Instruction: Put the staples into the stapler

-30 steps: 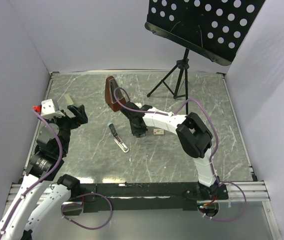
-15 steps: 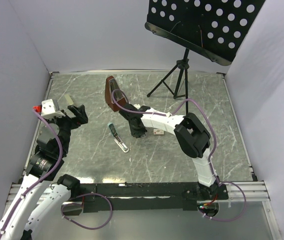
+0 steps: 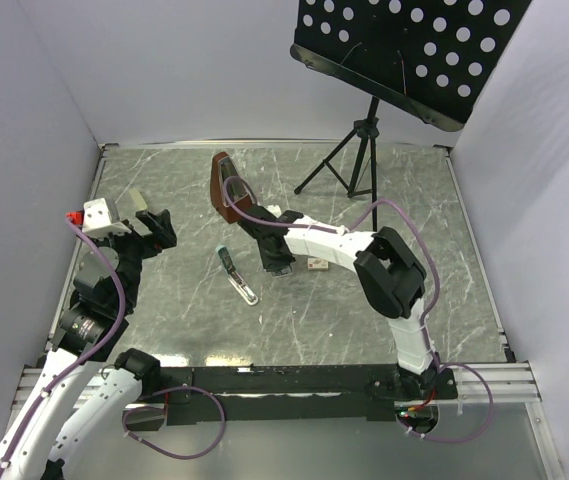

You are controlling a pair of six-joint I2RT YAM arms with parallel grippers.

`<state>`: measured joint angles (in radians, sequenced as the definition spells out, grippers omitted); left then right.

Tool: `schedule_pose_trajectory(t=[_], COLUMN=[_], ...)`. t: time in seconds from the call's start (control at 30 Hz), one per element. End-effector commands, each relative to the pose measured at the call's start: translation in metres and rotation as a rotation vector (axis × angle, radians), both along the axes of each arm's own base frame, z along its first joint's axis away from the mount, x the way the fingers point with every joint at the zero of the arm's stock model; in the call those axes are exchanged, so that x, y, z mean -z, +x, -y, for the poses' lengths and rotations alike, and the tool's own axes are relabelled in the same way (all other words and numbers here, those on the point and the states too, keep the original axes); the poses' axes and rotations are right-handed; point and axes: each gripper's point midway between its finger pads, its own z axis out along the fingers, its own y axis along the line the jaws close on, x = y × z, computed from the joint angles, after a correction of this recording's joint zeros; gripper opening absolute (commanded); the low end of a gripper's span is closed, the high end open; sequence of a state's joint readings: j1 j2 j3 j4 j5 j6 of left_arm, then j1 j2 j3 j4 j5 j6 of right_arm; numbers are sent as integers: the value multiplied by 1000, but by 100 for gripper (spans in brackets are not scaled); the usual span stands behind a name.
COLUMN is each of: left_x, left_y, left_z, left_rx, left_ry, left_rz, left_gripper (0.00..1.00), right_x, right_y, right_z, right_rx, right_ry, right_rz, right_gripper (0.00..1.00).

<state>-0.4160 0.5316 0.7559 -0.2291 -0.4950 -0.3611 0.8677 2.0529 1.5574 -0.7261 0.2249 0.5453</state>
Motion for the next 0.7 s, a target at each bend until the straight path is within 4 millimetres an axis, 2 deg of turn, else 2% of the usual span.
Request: schedule_pose_trajectory(t=[0.0,0.17,0.37,0.57,0.67], left_x=[-9,-9,-9,-9,-10], left_y=[-1,-1,-1,-1,-1], left_z=[-1,-1,-2,-3,-4], left_rx=[-5,-7,-13,-19,-21], left_ry=[-13,-13,-14,-16,-16], left_rz=[39,39,38,39,40], left_gripper=[97,97,97,97,97], right_x=[-49,-66,-78,-71,-65], right_y=[4,0,-20,-41,-45], right_z=[-2,-13,-51,-82,-90], right_rx=[-27,-103,-286,-430,-463], right_ry=[46,88,165,197,200], right_rz=[108,148,210,218,207], right_gripper=[15,15,15,15,15])
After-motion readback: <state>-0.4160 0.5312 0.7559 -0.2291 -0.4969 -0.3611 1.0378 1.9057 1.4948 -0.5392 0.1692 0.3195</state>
